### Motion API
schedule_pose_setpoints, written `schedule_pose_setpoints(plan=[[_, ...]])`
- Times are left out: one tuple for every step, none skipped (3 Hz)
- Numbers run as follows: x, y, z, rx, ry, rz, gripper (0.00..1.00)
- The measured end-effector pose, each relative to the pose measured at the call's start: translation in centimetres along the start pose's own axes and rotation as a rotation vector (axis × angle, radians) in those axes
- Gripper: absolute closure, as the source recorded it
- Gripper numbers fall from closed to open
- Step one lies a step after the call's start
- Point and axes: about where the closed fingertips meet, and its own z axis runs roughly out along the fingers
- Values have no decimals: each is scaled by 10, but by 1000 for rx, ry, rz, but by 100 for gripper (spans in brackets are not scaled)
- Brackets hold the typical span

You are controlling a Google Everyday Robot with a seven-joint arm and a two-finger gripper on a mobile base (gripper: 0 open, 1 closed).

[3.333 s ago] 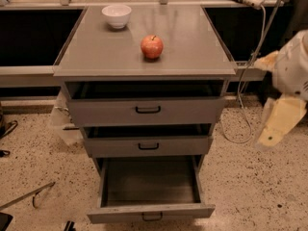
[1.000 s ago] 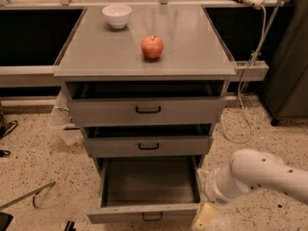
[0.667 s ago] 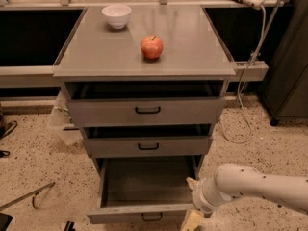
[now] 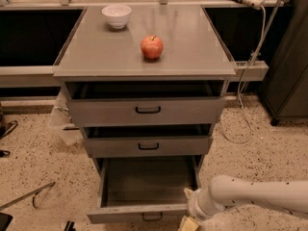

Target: Close bottom drawer

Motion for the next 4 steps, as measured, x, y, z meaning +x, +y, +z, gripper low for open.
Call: schedule_pose_setpoints(plan=[[19, -10, 17, -7, -29, 9, 0], [61, -27, 50, -47, -82, 22, 0], [90, -37, 96, -115, -147, 11, 0], [108, -40, 148, -202, -198, 7, 0]])
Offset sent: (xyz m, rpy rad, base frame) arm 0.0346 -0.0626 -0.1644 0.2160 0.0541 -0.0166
